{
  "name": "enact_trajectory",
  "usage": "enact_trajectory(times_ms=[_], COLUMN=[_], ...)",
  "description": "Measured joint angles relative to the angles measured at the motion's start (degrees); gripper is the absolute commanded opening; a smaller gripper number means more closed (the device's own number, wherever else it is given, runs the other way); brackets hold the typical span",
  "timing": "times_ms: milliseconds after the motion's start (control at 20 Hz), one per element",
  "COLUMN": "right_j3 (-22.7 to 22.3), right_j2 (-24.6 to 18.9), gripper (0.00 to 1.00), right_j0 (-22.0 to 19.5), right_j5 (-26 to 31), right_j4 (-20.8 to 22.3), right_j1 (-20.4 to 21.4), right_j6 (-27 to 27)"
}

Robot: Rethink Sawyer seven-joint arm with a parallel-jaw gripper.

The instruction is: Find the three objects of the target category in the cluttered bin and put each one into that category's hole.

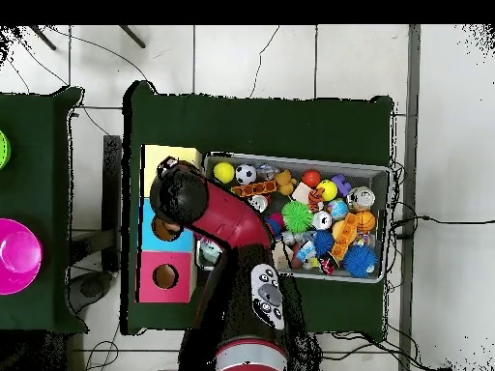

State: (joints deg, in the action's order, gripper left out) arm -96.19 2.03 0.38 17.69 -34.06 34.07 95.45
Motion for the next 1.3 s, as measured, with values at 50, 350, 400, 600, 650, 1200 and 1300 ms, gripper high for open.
enact_trajectory(times_ms=[50,350,400,600,650,1200,1300], right_j3=[-0.03,-0.04,-0.04,-0.04,-0.03,1.53,2.70], right_j2=[0.00,0.00,-0.01,-0.01,0.21,6.95,9.15], gripper=[1.00,1.00,1.00,1.00,1.00,1.00,1.00], right_j0=[-0.38,-1.24,-1.27,-1.27,-1.24,-3.94,-6.29], right_j5=[0.01,0.01,0.01,0.01,0.12,20.45,29.73], right_j4=[0.00,0.01,0.01,0.01,0.01,13.00,18.89], right_j1=[0.18,0.33,0.34,0.33,0.33,3.57,5.09], right_j6=[0.00,0.00,0.00,0.00,0.00,0.00,0.00])
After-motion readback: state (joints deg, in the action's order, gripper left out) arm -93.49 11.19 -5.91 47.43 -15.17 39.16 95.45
